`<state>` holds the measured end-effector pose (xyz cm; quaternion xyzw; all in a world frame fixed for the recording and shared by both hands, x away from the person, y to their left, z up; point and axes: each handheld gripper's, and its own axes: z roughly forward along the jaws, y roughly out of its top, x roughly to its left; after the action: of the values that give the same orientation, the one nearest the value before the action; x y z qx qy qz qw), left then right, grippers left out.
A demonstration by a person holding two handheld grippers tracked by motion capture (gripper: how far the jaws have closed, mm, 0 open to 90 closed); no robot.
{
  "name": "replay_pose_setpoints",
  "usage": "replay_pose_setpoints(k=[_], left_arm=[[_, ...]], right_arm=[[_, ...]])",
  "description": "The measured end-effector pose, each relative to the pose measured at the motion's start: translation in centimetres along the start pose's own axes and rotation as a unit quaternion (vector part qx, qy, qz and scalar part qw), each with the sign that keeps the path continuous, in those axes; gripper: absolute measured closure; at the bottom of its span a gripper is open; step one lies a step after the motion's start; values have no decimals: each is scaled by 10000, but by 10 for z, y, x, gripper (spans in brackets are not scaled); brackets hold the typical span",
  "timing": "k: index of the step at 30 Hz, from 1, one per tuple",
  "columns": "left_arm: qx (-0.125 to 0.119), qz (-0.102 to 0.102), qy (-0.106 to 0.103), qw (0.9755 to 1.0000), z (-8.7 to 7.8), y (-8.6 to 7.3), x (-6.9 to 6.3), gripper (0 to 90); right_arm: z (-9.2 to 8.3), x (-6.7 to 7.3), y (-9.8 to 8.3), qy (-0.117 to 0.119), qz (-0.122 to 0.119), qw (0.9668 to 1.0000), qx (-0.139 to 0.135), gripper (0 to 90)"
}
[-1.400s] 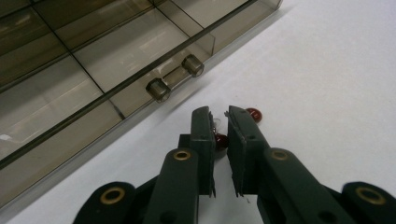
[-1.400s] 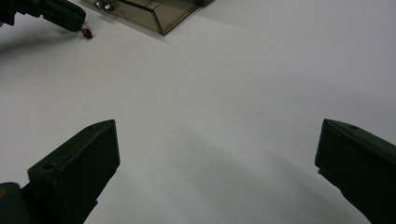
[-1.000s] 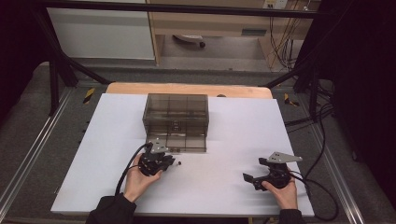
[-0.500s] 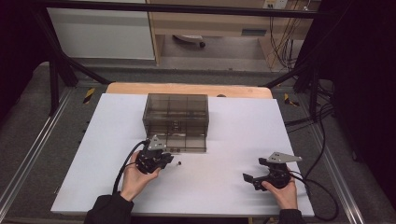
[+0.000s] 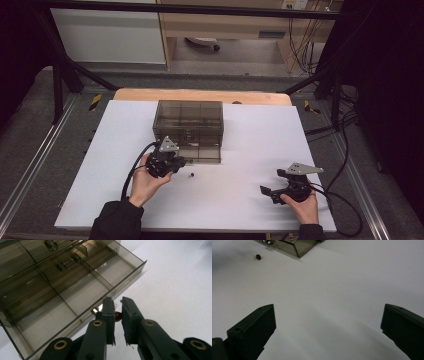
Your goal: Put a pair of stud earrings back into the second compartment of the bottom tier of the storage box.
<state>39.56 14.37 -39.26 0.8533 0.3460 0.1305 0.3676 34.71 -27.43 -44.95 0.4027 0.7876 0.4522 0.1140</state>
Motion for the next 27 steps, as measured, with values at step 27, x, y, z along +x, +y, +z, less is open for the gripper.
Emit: replay_pose_setpoints(k=[27], left_arm=[[109,-140,357,9992,43,19,24,807]], right_arm=[[1,0,0,-2,-9,10000,24,6]])
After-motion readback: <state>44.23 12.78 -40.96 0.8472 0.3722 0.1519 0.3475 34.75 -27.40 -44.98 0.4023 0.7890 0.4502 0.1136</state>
